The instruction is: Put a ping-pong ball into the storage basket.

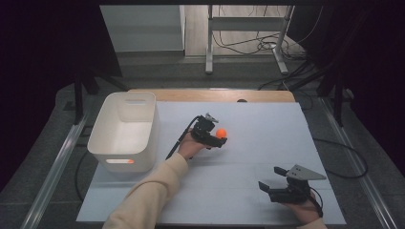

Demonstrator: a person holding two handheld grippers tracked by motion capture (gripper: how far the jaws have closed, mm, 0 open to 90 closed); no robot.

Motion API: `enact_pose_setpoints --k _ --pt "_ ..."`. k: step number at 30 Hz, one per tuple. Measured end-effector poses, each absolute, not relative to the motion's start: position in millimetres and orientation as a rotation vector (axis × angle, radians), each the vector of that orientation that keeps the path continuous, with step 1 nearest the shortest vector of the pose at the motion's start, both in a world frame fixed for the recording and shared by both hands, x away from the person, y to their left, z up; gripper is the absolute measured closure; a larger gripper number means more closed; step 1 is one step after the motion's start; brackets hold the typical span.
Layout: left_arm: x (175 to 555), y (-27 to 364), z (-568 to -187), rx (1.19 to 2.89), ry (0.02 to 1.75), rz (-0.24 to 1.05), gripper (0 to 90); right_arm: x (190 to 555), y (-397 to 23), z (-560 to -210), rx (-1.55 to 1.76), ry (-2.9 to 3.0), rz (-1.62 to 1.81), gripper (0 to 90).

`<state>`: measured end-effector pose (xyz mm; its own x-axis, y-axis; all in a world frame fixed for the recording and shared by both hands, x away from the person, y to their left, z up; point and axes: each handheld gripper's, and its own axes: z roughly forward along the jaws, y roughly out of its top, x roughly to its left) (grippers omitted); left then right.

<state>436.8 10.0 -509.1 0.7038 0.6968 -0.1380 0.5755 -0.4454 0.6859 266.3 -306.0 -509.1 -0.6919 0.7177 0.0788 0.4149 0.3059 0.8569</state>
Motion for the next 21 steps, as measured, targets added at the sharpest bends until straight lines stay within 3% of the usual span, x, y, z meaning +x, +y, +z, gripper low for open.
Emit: enact_pose_setpoints --k 21 --pt "453 -3 -523 2.174 0.98 0.198 14.7 266 -307 -509 1.022 2.256 1.333 12.9"
